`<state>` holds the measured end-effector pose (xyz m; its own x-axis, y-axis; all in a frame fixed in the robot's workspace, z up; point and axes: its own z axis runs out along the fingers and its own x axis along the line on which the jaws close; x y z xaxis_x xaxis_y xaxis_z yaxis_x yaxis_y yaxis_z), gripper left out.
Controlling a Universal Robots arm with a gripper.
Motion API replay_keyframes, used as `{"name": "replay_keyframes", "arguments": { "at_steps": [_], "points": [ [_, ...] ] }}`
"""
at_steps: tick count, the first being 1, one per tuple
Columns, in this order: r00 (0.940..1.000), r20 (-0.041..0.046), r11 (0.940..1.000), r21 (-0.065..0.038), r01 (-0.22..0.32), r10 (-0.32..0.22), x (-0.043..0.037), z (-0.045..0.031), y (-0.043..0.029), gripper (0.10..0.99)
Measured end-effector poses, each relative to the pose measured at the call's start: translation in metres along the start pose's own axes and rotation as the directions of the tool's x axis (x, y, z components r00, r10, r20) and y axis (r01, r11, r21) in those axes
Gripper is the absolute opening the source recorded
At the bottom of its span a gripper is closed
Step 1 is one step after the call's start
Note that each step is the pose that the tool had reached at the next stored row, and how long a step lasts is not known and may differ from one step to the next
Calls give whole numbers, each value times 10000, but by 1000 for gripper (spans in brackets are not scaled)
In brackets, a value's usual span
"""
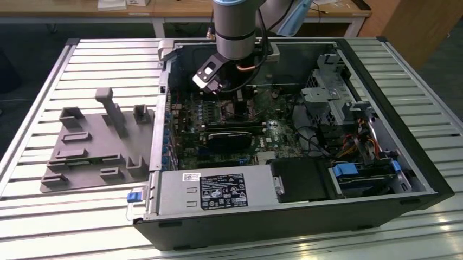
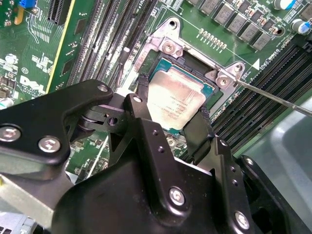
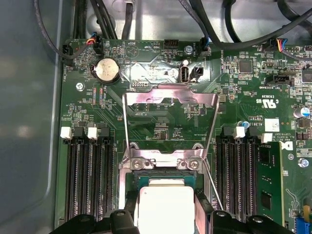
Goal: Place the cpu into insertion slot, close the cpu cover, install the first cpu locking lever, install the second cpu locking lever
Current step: 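Place the cpu into insertion slot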
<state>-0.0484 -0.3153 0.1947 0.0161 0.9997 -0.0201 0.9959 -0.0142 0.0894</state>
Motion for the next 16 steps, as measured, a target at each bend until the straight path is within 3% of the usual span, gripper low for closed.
{"name": "replay_keyframes", "arguments": {
  "at_steps": [16],
  "points": [
    [10000,3,10000,1,-31,31,2,19,7,537]
  ]
}}
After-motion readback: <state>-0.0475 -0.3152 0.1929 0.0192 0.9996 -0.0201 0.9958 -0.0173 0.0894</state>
